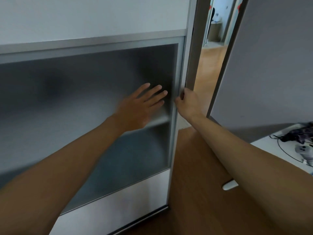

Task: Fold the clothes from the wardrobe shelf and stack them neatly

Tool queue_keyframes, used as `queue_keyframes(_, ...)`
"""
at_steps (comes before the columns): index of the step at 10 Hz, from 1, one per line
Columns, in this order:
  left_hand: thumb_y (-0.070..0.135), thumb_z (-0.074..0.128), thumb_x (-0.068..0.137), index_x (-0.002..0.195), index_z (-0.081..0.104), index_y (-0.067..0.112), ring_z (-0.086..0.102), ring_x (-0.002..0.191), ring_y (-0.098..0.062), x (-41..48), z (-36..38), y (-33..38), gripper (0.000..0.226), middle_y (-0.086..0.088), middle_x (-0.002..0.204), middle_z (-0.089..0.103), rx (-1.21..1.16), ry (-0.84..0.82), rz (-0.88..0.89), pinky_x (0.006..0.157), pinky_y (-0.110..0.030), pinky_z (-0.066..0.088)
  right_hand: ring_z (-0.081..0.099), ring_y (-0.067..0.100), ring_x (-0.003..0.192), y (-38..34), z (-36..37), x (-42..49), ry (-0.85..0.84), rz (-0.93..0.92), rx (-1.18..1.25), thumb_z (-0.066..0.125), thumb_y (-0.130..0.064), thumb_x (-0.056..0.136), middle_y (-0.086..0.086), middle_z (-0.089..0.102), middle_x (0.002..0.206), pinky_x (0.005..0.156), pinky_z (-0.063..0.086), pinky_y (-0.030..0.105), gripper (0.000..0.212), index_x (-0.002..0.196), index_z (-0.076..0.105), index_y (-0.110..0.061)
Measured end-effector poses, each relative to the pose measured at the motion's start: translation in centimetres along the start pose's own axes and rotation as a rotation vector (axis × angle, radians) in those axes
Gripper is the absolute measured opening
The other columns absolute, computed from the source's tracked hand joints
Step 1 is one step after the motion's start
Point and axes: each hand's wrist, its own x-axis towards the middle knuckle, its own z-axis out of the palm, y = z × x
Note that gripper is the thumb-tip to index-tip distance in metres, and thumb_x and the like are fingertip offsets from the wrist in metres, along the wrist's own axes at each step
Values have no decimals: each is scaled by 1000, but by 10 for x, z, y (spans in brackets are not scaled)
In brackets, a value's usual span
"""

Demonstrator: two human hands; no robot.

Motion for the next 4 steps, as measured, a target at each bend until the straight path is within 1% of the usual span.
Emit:
queue_keyframes(1, 23, 44, 85, 143, 51, 14, 23, 149, -33, 2, -9, 3, 59, -10, 161, 30, 26, -73, -9, 122, -52, 8, 47, 13, 69, 3, -2, -1, -27, 3, 44, 55, -6, 94, -11, 43, 70, 57, 32, 17, 38, 69, 38, -30)
queue_keyframes(2, 26, 42, 88, 146, 45, 16, 15, 152, -31, -2, -21, 10, 59, -9, 164, 20, 44, -196, -34, 122, -49, -1, 56, 23, 89, 0, -6, -9, -88, 37, 113, 56, -10, 95, 5, 62, 93, 73, 41, 31, 5, 94, 59, -14)
queue_keyframes(3, 28, 51, 88, 147, 43, 15, 17, 151, -31, -12, -36, 13, 61, -11, 164, 19, -30, -262, -93, 123, -47, 2, 58, 27, 116, -5, -3, -27, -75, 124, 356, 59, -12, 96, 12, 60, 127, 99, 49, 42, 36, 130, 53, -6)
queue_keyframes(4, 24, 48, 81, 132, 60, 8, 43, 139, -34, -38, -56, 11, 54, -15, 151, 45, -192, -204, -242, 120, -48, 25, 49, 19, 130, -21, 8, -65, 9, 218, 655, 58, -10, 96, 3, 49, 144, 106, 46, 39, 55, 146, 38, -20)
